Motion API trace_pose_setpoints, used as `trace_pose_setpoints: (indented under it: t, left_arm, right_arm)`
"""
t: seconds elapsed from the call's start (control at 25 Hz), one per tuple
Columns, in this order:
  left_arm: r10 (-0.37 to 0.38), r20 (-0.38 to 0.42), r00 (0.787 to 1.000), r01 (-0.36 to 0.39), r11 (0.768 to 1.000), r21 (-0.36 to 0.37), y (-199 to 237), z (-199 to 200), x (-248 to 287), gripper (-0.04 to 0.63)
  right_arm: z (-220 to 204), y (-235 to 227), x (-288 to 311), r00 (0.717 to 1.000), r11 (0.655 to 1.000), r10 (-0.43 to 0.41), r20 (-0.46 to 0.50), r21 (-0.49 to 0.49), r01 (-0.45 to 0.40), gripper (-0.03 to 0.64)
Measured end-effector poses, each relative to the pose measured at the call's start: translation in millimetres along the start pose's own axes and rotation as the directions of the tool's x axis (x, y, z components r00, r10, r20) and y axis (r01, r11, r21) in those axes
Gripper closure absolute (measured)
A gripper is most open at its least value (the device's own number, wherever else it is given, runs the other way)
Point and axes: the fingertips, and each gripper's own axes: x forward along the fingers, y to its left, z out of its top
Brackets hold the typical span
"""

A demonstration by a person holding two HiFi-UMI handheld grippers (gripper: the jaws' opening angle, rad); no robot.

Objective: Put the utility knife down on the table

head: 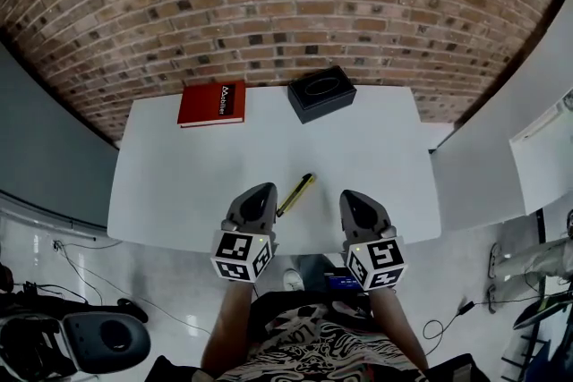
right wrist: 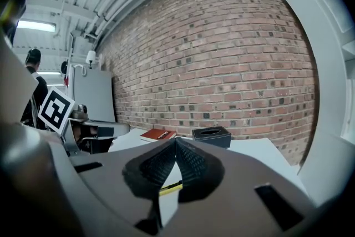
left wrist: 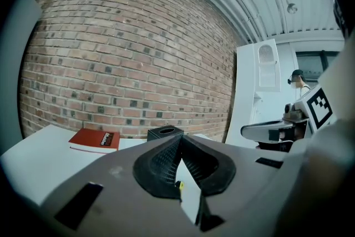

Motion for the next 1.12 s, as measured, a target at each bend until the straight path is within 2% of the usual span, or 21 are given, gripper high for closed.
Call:
trace_pose_setpoints:
  t: [1.12]
  left_arm:
    - [-0.024,-0.024,0.999,0.024,0.999,-0.026,-6.1,-14.1,-6.0,0.58]
  right_arm:
    - [-10.3,5.1,-15.1,1.0,1.0,-0.018,-0.015,-0.01,0.017,0.617]
